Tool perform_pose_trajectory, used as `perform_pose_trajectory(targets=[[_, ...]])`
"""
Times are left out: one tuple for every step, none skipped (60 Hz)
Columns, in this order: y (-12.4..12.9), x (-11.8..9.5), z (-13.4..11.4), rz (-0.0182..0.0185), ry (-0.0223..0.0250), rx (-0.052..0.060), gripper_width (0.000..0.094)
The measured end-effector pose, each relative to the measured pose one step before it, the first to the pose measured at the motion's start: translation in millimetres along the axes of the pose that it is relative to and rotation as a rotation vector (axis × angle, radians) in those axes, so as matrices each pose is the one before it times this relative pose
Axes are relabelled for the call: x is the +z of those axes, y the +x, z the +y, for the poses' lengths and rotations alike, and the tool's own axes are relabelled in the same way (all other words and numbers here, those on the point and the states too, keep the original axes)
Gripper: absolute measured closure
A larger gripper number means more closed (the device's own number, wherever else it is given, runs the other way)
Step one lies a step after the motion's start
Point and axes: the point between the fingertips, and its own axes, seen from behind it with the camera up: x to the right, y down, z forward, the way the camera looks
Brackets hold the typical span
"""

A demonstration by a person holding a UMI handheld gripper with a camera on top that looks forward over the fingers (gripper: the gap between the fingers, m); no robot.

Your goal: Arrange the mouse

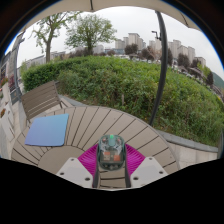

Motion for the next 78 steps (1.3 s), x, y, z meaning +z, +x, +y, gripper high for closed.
perform_pose_trajectory(targets=[[-8.82, -2.32, -11.31, -0.01139, 0.01192, 0.0075, 0.0569], [-8.72, -3.25, -13.37, -0.01038, 0.00826, 0.0065, 0.0570], [-9.29, 0.76, -7.77, -0.01352, 0.01043, 0.0063, 0.0569], [-11.13, -0.58, -10.18, -0.01240, 0.01040, 0.0041, 0.0569], [-12.08, 0.39, -9.82, -0.01427, 0.00998, 0.0018, 0.0569], [-13.87, -0.57, -11.59, -0.01458, 0.01049, 0.0021, 0.0570], [-13.39, 1.34, -9.12, -0.01557, 0.01156, 0.0021, 0.0570], [-14.16, 1.79, -9.62, -0.01307, 0.01095, 0.0041, 0.0570], [-11.83, 5.14, -6.35, -0.01448, 0.00876, 0.0018, 0.0570], [-13.51, 3.71, -5.76, -0.01250, 0.00782, 0.0010, 0.0571], [-13.24, 4.16, -4.48, -0.01075, 0.00417, -0.0012, 0.0571], [-15.23, 2.53, -4.15, -0.00938, 0.00203, -0.0019, 0.0571], [-12.88, 5.46, -2.09, -0.00910, -0.00099, -0.0033, 0.0572], [-12.89, 5.60, -1.53, -0.00899, -0.00030, -0.0023, 0.0571], [-13.00, 6.35, -1.44, -0.00986, 0.00142, -0.0034, 0.0570], [-14.62, 4.23, -1.28, -0.01175, 0.00430, -0.0037, 0.0569], [-10.01, 12.96, -2.00, -0.01068, 0.00155, -0.0059, 0.0569], [-11.86, 8.76, 0.10, -0.01151, 0.00262, -0.0044, 0.0571], [-10.81, 9.36, 1.32, -0.00993, -0.00015, -0.0040, 0.0570], [-9.21, 9.79, 2.70, -0.00709, -0.00397, -0.0037, 0.0571], [-11.09, 5.03, 4.82, -0.00528, -0.00501, -0.0035, 0.0571], [-7.53, 9.78, 4.45, -0.00235, -0.00775, -0.0037, 0.0570], [-6.81, 9.59, 4.60, -0.00091, -0.00789, -0.0035, 0.0572], [-8.05, 6.93, 1.93, -0.00003, -0.00778, -0.0031, 0.0570], [-4.45, 10.16, 3.63, 0.00160, -0.00896, -0.0038, 0.0570], [-4.30, 8.86, 4.93, 0.00173, -0.00925, -0.0041, 0.0571], [-3.60, 8.36, 5.62, 0.00377, -0.01101, -0.0041, 0.0570], [-4.46, 3.52, 11.12, 0.00482, -0.00856, -0.0051, 0.0571], [-2.90, 7.27, 6.37, 0.00513, -0.01242, -0.0025, 0.0569], [-4.03, 5.12, 6.93, 0.00445, -0.01235, 0.0013, 0.0571], [-2.45, 5.30, 4.70, 0.00536, -0.01384, 0.0023, 0.0571], [-3.02, 4.68, 5.08, 0.00429, -0.01209, 0.0030, 0.0570], [1.71, 4.33, 11.86, 0.00101, -0.00735, 0.0002, 0.0570], [-3.19, 3.77, 5.05, 0.00042, -0.00958, 0.0014, 0.0570], [1.32, 4.88, 8.49, -0.00005, -0.00926, 0.0005, 0.0569], [-5.75, 0.94, 1.50, 0.00004, -0.01065, 0.0035, 0.0566], [-1.23, 2.50, 4.46, 0.00258, -0.00972, 0.0001, 0.0553], [-0.78, 1.67, 4.00, 0.00464, -0.00850, -0.0017, 0.0546], [0.29, 1.93, 3.85, 0.00601, -0.00737, -0.0017, 0.0527], [0.63, 1.70, 3.29, 0.00661, -0.00524, -0.0014, 0.0516], [1.82, 2.34, 5.73, 0.00510, -0.00459, -0.0031, 0.0499], [3.00, 1.88, 4.42, 0.00793, -0.00548, -0.0059, 0.0488], [1.24, 0.68, 2.08, 0.00610, -0.00259, -0.0080, 0.0475], [0.99, -0.23, -0.05, 0.00529, 0.00383, -0.0086, 0.0460], [0.93, -0.73, -0.97, 0.00561, 0.00625, -0.0064, 0.0418], [2.23, -1.12, 0.36, 0.01023, -0.00025, -0.0040, 0.0336], [3.08, -2.02, 0.21, 0.01390, -0.00323, -0.0021, 0.0231], [2.70, -2.68, -1.52, 0.01113, -0.00649, -0.0022, 0.0124], [1.84, -4.20, -0.42, 0.00817, -0.00273, -0.0034, 0.0067], [0.51, -3.91, -0.71, 0.00337, -0.00114, -0.0020, 0.0102], [0.87, -4.47, -1.01, 0.00389, -0.00124, 0.0013, 0.0119], [1.42, -5.49, -1.46, 0.00482, -0.00172, 0.0038, 0.0120], [0.87, -6.50, -1.89, 0.00217, -0.00119, 0.0047, 0.0113], [0.46, -6.65, -2.98, 0.00219, -0.00385, 0.0050, 0.0096], [0.79, -8.20, -1.40, -0.00037, -0.00256, 0.0054, 0.0082], [1.16, -8.50, -1.65, -0.00024, -0.00249, 0.0058, 0.0074], [0.93, -9.53, -1.70, -0.00107, -0.00147, 0.0087, 0.0077], [1.40, -10.35, -1.53, 0.00119, -0.00105, 0.0104, 0.0076], [-0.14, -10.46, -1.60, 0.00258, -0.00247, 0.0088, 0.0076], [0.60, -11.56, -0.42, -0.00054, -0.00355, 0.0078, 0.0074], [0.06, -11.87, 0.17, -0.00275, -0.00398, 0.0044, 0.0073], [-0.15, -12.61, 0.47, -0.00502, -0.00367, 0.0013, 0.0075], [-0.40, -12.90, 0.81, -0.00671, -0.00275, -0.0009, 0.0076], [-1.64, -12.25, 0.29, -0.00328, -0.00183, -0.0005, 0.0076], [1.14, -11.26, 1.69, -0.00278, -0.00215, -0.0008, 0.0076], [0.98, -12.67, 1.94, -0.00076, -0.00258, -0.0007, 0.0077], [1.83, -12.57, 2.64, 0.00224, -0.00407, -0.0009, 0.0080], [2.11, -12.41, 3.64, 0.00428, -0.00586, -0.0015, 0.0078], [0.57, -11.87, 3.84, 0.00392, -0.00641, -0.0023, 0.0077], [2.09, -12.10, 4.79, 0.00431, -0.00766, -0.0050, 0.0078], [1.88, -11.63, 4.81, 0.00312, -0.00601, -0.0068, 0.0078], [1.37, -11.62, 4.18, 0.00258, -0.00351, -0.0065, 0.0078], [2.54, -9.59, 4.26, 0.00426, -0.00204, -0.0050, 0.0082], [2.46, -10.36, 4.31, 0.00556, -0.00106, -0.0032, 0.0082], [2.88, -9.89, 4.54, 0.00671, -0.00116, -0.0006, 0.0082], [2.81, -9.17, 4.76, 0.00661, -0.00155, 0.0003, 0.0082], [2.68, -8.36, 4.76, 0.00613, -0.00103, 0.0000, 0.0082], [2.68, -7.68, 4.91, 0.00571, -0.00148, -0.0013, 0.0081]])
